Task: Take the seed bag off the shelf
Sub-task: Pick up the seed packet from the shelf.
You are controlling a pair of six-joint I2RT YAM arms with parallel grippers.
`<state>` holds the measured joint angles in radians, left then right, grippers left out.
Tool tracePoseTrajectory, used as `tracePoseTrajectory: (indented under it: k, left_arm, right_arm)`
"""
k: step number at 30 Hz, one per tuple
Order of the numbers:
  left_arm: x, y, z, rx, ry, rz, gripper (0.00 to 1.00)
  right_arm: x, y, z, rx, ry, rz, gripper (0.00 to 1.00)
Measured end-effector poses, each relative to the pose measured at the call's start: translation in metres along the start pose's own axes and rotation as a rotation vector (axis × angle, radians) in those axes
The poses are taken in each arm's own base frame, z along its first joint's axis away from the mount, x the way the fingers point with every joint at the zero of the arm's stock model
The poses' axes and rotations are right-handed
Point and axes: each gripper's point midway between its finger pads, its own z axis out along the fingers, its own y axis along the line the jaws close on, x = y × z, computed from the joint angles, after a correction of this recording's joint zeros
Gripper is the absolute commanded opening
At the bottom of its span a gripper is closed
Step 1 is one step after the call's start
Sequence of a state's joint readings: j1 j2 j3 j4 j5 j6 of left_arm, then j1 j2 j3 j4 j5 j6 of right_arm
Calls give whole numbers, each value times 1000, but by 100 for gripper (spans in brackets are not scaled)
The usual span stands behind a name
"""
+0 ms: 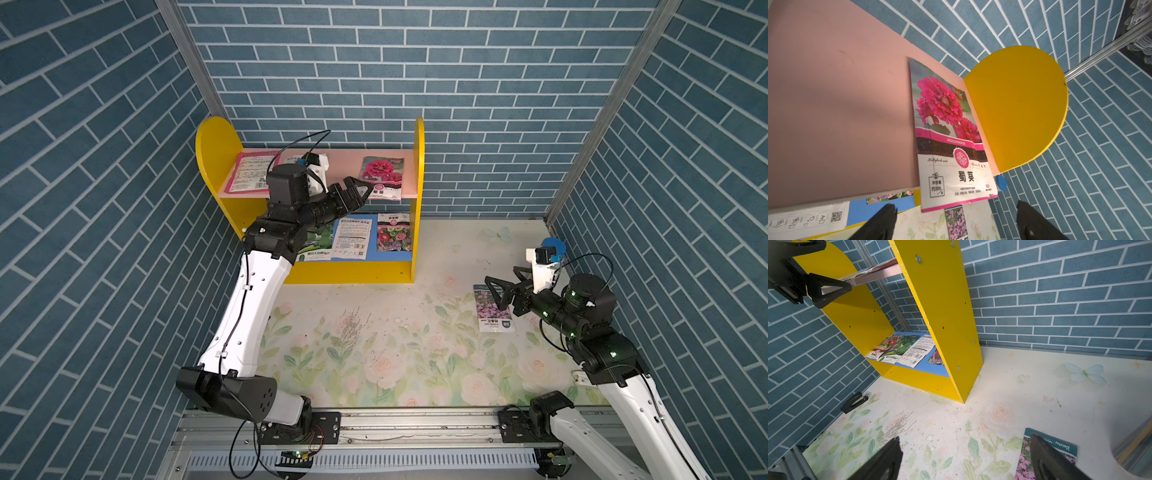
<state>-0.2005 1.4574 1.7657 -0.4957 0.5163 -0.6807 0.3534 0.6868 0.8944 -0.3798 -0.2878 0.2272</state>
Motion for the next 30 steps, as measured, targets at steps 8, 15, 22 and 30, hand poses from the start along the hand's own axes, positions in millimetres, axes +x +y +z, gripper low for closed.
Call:
tracePoseTrajectory:
  k: [8,15,22,30]
  left_arm:
    - [0,1,8,36,14,-27,88]
    - [7,9,15,35,35,-54,85]
    - [9,10,19,42,48,-79,68]
    - [13,14,27,50,75,-110,51]
  right_arm:
    - [0,-1,0,4,1,0,97]
    - [0,-1,-1,4,0,0,97]
    - [-1,0,-2,4,-6,-2,97]
    - [-2,-1,-3,10,-11,-3,97]
